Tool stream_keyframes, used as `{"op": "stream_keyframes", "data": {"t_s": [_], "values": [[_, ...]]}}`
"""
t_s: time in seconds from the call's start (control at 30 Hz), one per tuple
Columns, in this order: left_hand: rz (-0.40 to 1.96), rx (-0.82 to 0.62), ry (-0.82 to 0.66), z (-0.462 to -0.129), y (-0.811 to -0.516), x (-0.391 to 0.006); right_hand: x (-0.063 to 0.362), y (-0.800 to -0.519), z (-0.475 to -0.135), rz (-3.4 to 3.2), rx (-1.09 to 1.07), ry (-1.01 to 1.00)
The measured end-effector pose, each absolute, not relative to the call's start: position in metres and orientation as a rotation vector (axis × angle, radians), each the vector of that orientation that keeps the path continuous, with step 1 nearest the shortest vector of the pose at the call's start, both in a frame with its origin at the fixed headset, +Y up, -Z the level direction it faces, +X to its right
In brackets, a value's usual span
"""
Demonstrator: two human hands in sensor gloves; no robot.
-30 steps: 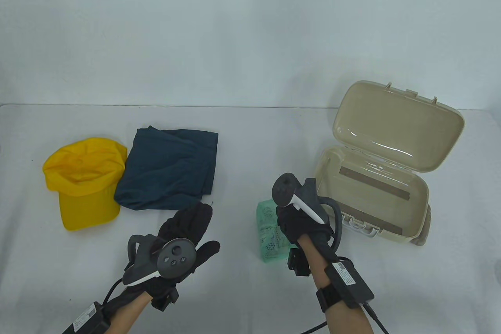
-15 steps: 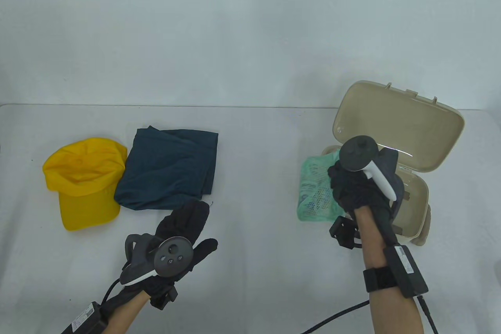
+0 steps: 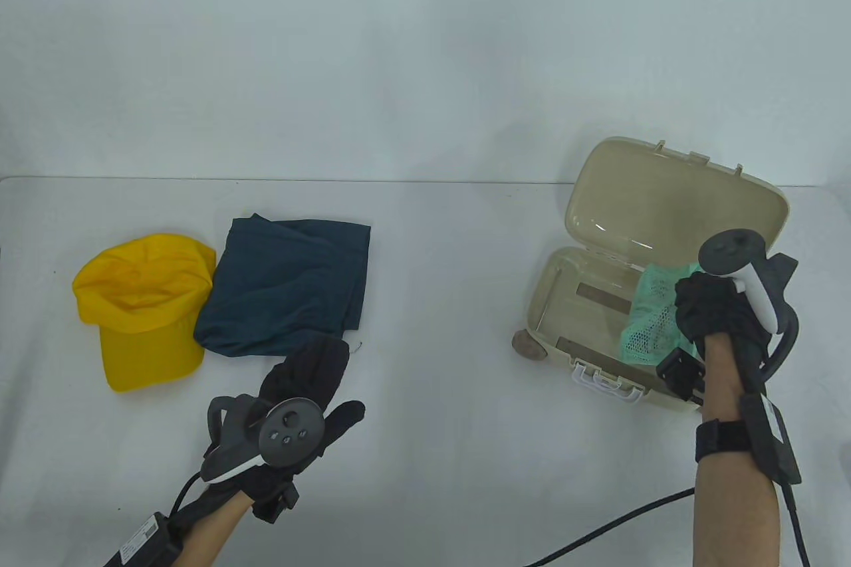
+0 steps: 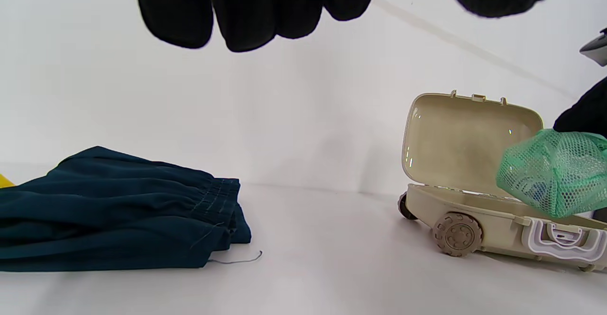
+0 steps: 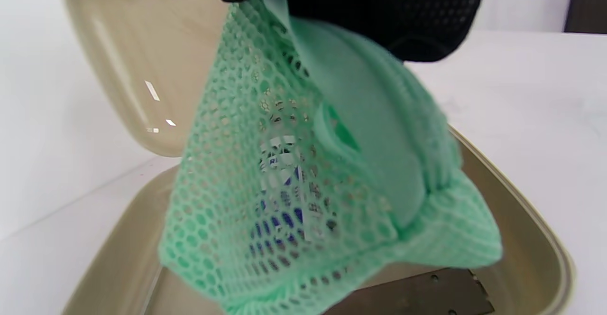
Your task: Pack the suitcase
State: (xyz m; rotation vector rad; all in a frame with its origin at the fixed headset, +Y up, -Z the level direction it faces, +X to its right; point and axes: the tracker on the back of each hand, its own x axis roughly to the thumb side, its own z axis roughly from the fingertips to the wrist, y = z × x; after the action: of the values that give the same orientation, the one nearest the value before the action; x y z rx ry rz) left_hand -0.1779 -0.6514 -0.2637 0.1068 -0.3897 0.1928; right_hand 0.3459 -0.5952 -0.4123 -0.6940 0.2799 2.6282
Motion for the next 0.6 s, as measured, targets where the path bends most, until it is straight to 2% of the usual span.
{"op": "stream_keyframes", "data": {"t_s": [0.33,0.6], "values": [[0.193,0.095,-0.383,-0.263,-0.649,-0.178,0.372,-0.632,-0.424,2.723,-0.879,0.386],[0.184,0.08,-0.384,-0.264,-0.65,-0.177,0.352,-0.649,-0.438,2.95,-1.06,0.377]]}}
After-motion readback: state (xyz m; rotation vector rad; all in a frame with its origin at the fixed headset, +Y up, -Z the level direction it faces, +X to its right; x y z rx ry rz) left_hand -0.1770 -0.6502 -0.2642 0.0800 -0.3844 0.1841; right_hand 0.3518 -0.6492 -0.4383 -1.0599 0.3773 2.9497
